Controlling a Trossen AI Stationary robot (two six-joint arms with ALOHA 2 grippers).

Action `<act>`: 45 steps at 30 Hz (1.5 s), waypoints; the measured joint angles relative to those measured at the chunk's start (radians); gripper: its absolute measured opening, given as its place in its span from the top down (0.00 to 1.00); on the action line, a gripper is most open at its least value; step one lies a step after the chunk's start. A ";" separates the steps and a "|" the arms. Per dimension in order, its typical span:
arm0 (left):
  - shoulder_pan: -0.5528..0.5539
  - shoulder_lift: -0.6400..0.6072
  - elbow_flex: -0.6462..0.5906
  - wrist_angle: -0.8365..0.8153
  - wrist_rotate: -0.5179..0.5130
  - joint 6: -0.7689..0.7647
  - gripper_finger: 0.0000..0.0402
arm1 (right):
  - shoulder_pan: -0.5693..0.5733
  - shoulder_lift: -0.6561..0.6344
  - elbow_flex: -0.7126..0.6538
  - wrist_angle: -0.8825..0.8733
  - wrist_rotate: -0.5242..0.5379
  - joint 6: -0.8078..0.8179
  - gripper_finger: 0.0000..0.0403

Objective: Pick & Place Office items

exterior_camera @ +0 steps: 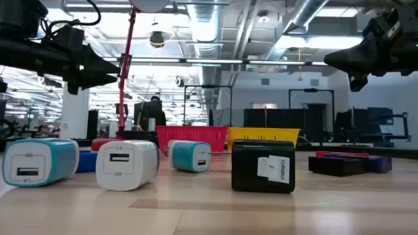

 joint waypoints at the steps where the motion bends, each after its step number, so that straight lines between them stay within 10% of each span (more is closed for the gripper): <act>1: 0.000 0.000 0.000 0.000 0.000 0.000 0.51 | 0.000 0.000 0.000 0.000 0.000 0.000 0.95; 45: 0.000 0.039 0.000 0.000 0.000 0.000 0.51 | 0.000 0.000 0.000 0.000 0.000 0.000 0.95</act>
